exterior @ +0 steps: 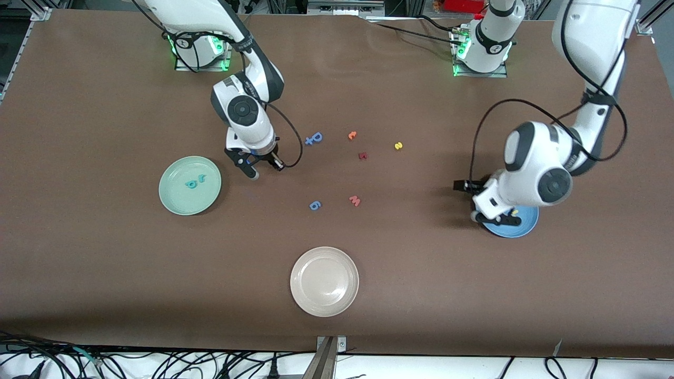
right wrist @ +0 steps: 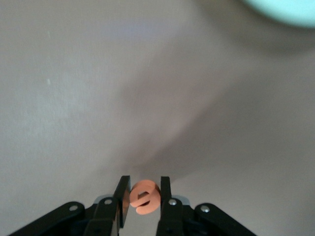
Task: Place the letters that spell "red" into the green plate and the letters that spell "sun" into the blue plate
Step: 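Place the orange letter on the green plate while the left gripper grasps yellow 2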
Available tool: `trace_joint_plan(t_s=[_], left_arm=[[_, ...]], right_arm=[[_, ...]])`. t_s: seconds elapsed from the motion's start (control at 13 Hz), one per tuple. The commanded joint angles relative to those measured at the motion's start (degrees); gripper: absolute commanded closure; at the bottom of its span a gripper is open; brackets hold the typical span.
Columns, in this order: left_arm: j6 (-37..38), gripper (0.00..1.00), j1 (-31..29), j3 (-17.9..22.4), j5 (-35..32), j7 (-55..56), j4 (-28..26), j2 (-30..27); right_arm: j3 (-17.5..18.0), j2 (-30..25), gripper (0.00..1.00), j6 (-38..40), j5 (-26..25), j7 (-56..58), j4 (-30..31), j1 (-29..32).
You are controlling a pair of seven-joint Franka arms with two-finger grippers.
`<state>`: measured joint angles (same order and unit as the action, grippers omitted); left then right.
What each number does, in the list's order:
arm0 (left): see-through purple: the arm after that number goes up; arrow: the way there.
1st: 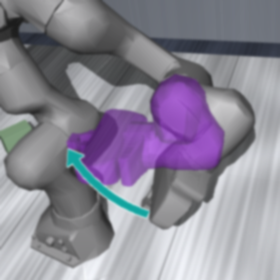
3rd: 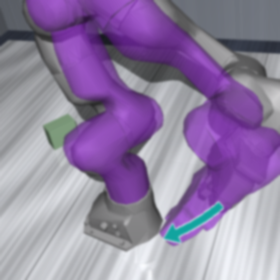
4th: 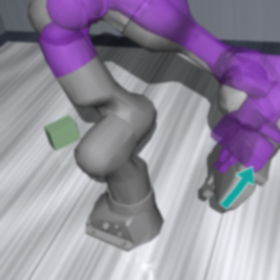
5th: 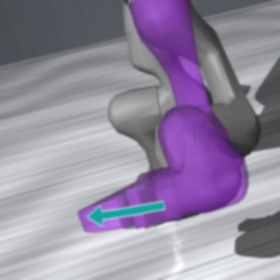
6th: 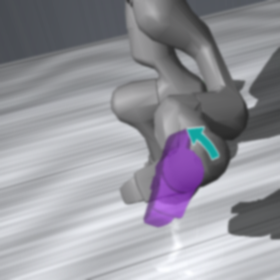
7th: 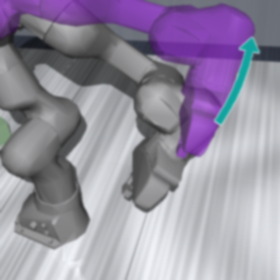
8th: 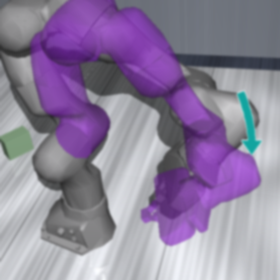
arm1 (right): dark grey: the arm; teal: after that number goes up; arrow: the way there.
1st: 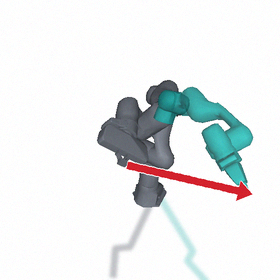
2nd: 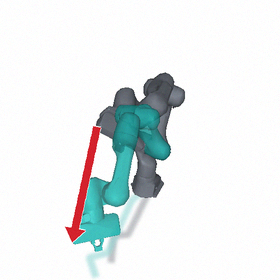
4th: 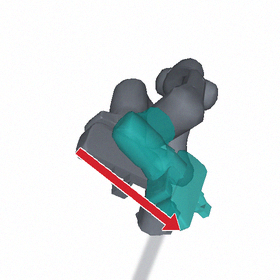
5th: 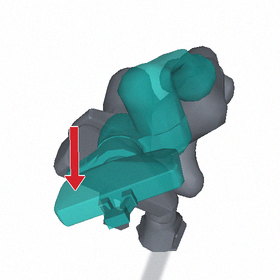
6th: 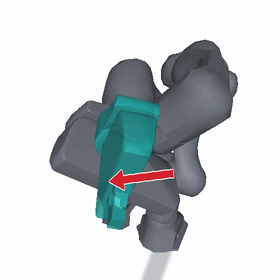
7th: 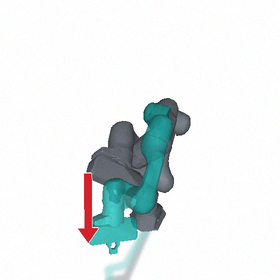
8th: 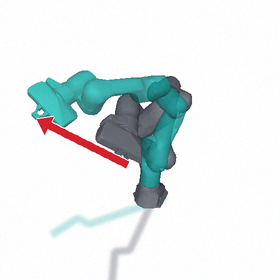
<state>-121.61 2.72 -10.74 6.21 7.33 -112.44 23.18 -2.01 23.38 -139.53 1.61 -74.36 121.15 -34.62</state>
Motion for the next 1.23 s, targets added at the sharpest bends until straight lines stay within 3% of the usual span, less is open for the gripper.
trace_joint_plan(t_s=[0.0, 0.46, 0.77, 0.85, 0.92, 1.0, 1.08, 1.15], left_arm=[[-9.7, 0.0, 0.0, -5.9, 1.3, 10.6, -12.9, -7.8], [-23.5, 0.0, 0.1, -17.5, 0.2, 32.4, -22.5, -8.9], [-24.3, 0.0, 3.5, -18.8, -1.0, 40.4, -22.6, -8.1], [-24.4, 0.0, 3.5, -18.8, -3.3, 42.7, -22.6, -7.3], [-24.5, 0.0, 3.6, -18.8, -5.8, 46.3, -22.5, -6.1], [-25.1, 0.0, 3.6, -18.8, -9.9, 49.5, -22.6, -5.1], [-25.6, 0.0, 3.6, -18.9, -13.1, 52.6, -22.4, -3.6], [-28.1, 0.0, 3.6, -18.9, -15.0, 54.4, -22.4, -2.4]], right_arm=[[-5.9, -2.2, 0.81, 10.2, 0.5, 10.7, -3.8, -0.1], [-21.3, -1.6, 0.81, 16.3, 0.7, 41.4, -4.3, 1.0], [-21.5, 0.7, 0.79, 16.6, 0.7, 47.5, -4.2, 4.4], [-21.5, 1.0, 0.74, 16.5, 0.7, 47.5, -4.2, 5.0], [-21.5, 1.6, 0.47, 16.4, 0.7, 48.2, -4.3, 5.2], [-21.5, 1.5, 0.1, 16.4, 0.7, 48.3, -4.3, 5.2], [-21.5, 1.2, 0.01, 16.7, 0.7, 48.3, -4.3, 5.1], [-21.5, 1.0, 0.01, 16.7, 0.7, 48.7, -4.3, 5.1]])
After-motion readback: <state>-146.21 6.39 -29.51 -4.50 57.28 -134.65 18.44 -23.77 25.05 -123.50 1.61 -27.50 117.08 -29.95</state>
